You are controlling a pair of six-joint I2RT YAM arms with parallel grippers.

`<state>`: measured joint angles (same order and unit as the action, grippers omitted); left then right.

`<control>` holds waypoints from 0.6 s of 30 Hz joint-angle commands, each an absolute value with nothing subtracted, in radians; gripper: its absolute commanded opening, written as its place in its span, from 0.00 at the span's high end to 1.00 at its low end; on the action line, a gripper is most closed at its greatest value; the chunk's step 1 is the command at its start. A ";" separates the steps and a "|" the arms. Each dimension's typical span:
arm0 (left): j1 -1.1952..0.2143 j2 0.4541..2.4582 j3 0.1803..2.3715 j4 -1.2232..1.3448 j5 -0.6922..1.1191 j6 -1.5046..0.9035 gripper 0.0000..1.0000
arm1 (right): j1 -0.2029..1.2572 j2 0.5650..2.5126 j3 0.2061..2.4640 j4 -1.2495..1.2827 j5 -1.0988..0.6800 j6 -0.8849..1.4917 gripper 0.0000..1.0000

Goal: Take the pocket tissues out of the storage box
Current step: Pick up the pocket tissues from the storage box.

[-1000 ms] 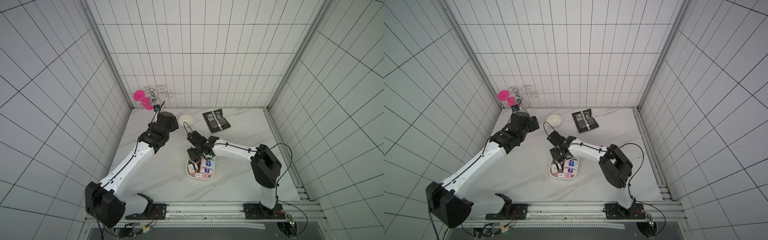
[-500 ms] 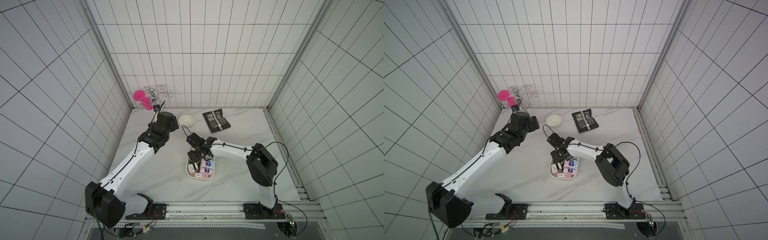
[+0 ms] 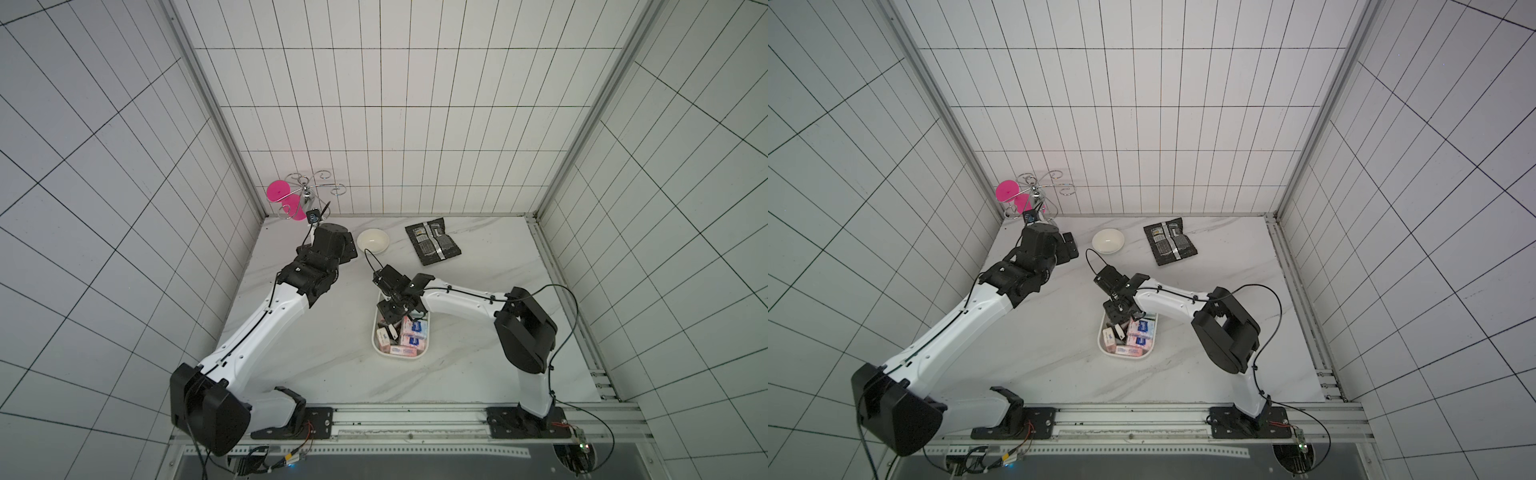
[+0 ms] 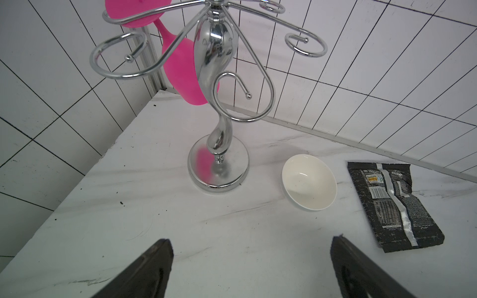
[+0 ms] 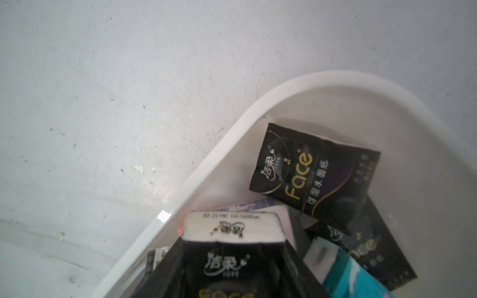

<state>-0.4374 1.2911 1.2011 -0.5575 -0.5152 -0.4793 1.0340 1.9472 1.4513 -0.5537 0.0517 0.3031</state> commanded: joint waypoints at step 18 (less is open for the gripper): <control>-0.436 1.284 1.221 -0.542 -0.507 -0.472 0.01 | 0.779 1.649 1.311 -0.568 0.111 0.290 0.48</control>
<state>-0.4374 1.2911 1.2015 -0.5575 -0.5117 -0.4782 0.8536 1.7134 1.3643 -0.5488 0.0917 0.3008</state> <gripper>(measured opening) 0.986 0.521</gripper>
